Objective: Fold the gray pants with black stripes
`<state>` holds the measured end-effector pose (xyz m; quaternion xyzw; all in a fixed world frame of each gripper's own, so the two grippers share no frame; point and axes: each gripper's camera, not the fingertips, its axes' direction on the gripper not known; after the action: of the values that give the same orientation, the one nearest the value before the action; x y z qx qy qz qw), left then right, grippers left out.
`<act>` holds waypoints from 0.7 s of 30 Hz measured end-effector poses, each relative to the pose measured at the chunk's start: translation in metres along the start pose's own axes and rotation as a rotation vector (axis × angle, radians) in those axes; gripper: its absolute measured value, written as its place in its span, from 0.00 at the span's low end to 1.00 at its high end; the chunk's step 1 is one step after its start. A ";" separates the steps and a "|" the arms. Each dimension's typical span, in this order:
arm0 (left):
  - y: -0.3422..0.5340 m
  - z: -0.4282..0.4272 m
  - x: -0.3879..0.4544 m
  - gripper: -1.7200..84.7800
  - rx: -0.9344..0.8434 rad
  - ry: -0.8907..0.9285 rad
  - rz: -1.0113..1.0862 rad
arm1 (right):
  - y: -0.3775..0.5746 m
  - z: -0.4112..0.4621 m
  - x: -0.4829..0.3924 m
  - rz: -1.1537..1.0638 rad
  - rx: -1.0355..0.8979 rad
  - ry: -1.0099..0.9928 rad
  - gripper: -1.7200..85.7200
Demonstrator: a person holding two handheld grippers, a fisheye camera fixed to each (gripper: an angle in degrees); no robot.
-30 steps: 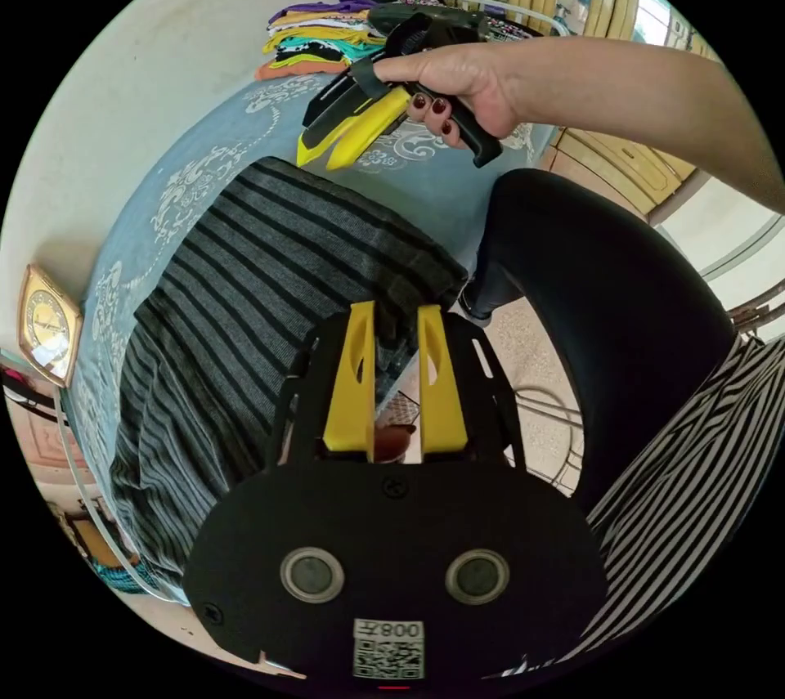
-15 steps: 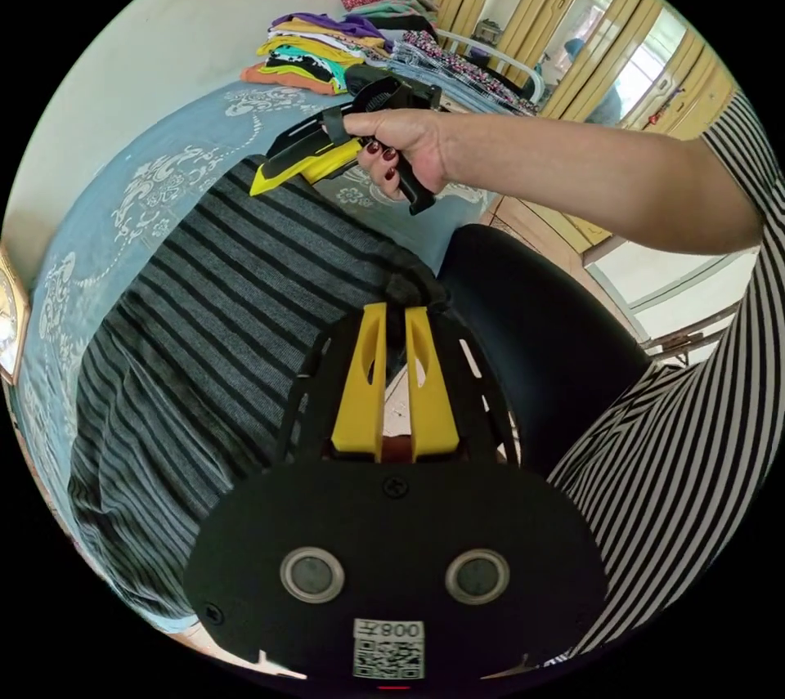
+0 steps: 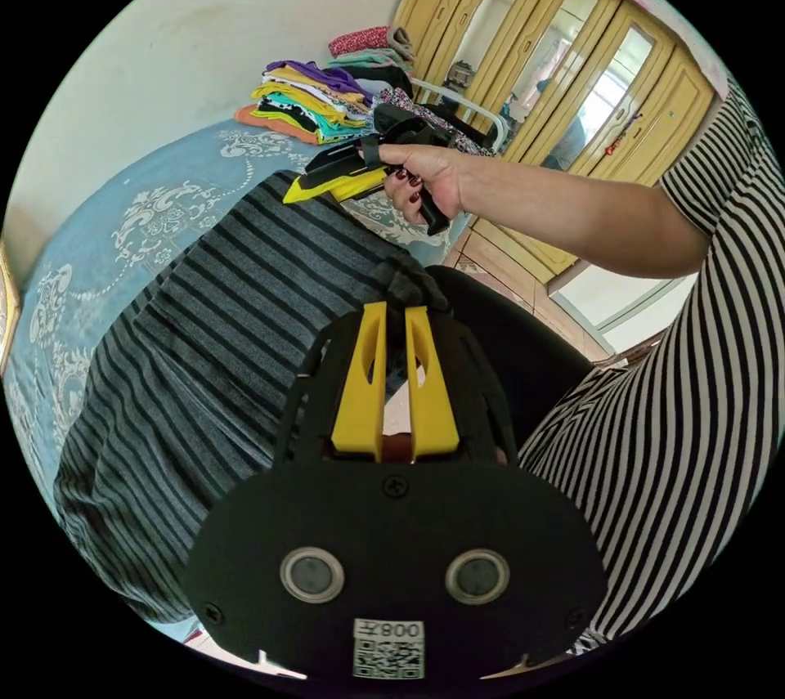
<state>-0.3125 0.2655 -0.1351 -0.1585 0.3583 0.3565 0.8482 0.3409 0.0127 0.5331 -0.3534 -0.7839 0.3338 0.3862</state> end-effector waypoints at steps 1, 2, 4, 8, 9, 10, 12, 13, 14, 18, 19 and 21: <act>0.013 -0.012 -0.012 0.04 0.044 0.036 -0.043 | 0.001 0.006 -0.005 -0.003 0.004 0.002 0.08; 0.028 -0.025 -0.024 0.04 0.090 0.067 -0.082 | 0.002 0.009 -0.008 -0.006 0.007 -0.002 0.08; 0.054 -0.048 -0.043 0.04 0.164 0.102 -0.139 | 0.006 0.025 -0.023 -0.021 0.025 -0.015 0.08; 0.128 -0.112 -0.088 0.04 0.344 0.128 -0.261 | 0.012 0.065 -0.056 -0.072 0.043 -0.064 0.08; 0.140 -0.122 -0.094 0.04 0.372 0.124 -0.279 | 0.013 0.083 -0.069 -0.091 0.047 -0.075 0.08; 0.165 -0.140 -0.106 0.04 0.424 0.117 -0.313 | 0.013 0.104 -0.081 -0.113 0.049 -0.091 0.08; 0.204 -0.166 -0.125 0.04 0.499 0.091 -0.367 | 0.010 0.144 -0.099 -0.141 0.030 -0.116 0.09; 0.229 -0.181 -0.138 0.04 0.544 0.073 -0.399 | 0.006 0.174 -0.111 -0.166 0.008 -0.126 0.09; 0.255 -0.194 -0.152 0.05 0.582 0.052 -0.444 | 0.004 0.190 -0.116 -0.181 -0.005 -0.122 0.09; 0.330 -0.222 -0.191 0.05 0.676 -0.020 -0.573 | -0.017 0.318 -0.133 -0.176 -0.096 -0.077 0.09; 0.355 -0.228 -0.207 0.05 0.712 -0.023 -0.626 | -0.021 0.356 -0.133 -0.173 -0.119 -0.061 0.09; 0.393 -0.236 -0.229 0.05 0.773 -0.023 -0.699 | -0.025 0.408 -0.132 -0.156 -0.154 -0.012 0.09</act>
<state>-0.8232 0.3031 -0.1389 0.0600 0.3801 -0.1046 0.9171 0.0494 -0.2097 0.3088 -0.3178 -0.8346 0.2437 0.3782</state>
